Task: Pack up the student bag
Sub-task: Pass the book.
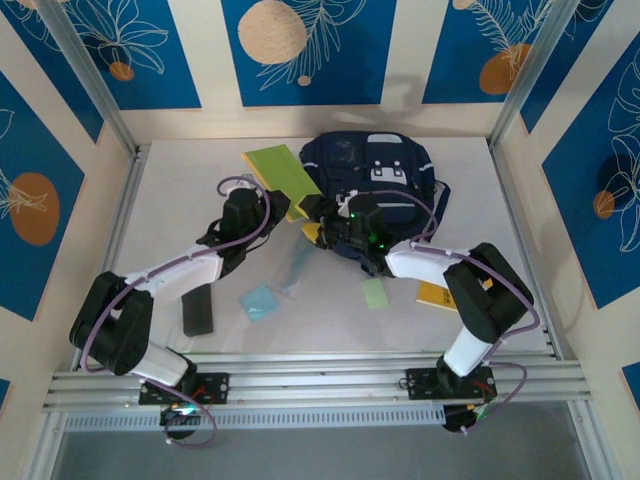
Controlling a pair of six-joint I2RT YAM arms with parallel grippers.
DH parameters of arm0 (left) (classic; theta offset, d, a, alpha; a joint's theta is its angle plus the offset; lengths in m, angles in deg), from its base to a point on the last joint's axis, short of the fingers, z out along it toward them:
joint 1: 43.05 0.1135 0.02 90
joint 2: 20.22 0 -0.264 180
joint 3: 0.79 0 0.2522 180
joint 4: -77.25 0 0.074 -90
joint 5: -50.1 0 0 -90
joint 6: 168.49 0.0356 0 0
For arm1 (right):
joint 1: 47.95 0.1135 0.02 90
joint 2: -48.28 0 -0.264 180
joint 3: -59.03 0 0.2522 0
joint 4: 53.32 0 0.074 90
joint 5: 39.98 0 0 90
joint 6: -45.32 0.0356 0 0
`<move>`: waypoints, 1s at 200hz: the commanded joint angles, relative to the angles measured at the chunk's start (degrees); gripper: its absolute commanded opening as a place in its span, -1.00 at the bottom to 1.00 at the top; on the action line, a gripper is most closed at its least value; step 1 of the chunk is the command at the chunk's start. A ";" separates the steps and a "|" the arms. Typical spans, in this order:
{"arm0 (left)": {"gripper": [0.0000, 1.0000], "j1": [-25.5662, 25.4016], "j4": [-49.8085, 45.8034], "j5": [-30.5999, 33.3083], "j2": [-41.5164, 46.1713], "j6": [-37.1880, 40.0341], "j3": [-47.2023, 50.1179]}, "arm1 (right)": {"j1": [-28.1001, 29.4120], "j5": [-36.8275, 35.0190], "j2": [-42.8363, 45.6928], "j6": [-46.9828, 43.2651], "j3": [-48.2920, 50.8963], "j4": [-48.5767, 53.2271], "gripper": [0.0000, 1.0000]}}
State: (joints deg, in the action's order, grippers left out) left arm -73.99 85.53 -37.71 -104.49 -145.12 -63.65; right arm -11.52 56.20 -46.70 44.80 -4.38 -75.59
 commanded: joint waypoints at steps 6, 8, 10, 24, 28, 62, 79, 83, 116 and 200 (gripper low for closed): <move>-1.00 -1.36 4.25 0.81 2.09 -1.59 0.50 | 0.15 -1.49 -0.44 0.08 -0.95 -4.83 0.31; -1.00 -1.39 4.24 0.73 2.09 -1.64 0.56 | 0.10 -1.62 -0.46 0.02 -0.97 -4.97 0.27; -1.00 -1.45 4.24 0.64 2.07 -1.83 0.62 | 0.06 -1.85 -0.45 -0.06 -0.93 -5.02 0.22; -1.00 -1.63 4.24 0.07 2.09 -2.56 1.14 | -0.59 -2.84 -0.20 -0.54 -0.76 -5.44 -0.25; -1.00 -1.64 4.24 -0.12 2.01 -2.74 1.24 | -0.79 -2.98 -0.13 -0.74 -0.71 -5.65 -0.36; -0.79 -1.74 4.29 -4.93 1.11 -4.05 1.74 | -3.60 -2.13 1.80 -2.94 0.78 -5.82 -1.00; -0.24 -1.75 2.28 -8.59 0.67 -2.78 1.00 | -5.94 -1.27 4.42 -4.69 2.45 -4.79 -1.00; -0.12 -1.73 1.32 -9.23 0.60 -2.29 0.75 | -6.62 -1.10 5.18 -5.36 2.76 -4.21 -1.00; 0.32 -2.13 -8.98 -12.66 0.15 6.69 -2.65 | -13.28 1.02 13.89 -12.82 4.62 5.23 -1.00; 0.21 -7.76 -39.92 -19.83 -20.44 49.21 -36.46 | -38.31 14.12 29.74 -31.00 2.41 35.69 -1.00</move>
State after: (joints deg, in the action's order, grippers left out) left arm -79.89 58.49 -53.92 -117.96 -112.86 -89.68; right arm -43.98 62.51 -18.53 22.48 0.56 -51.97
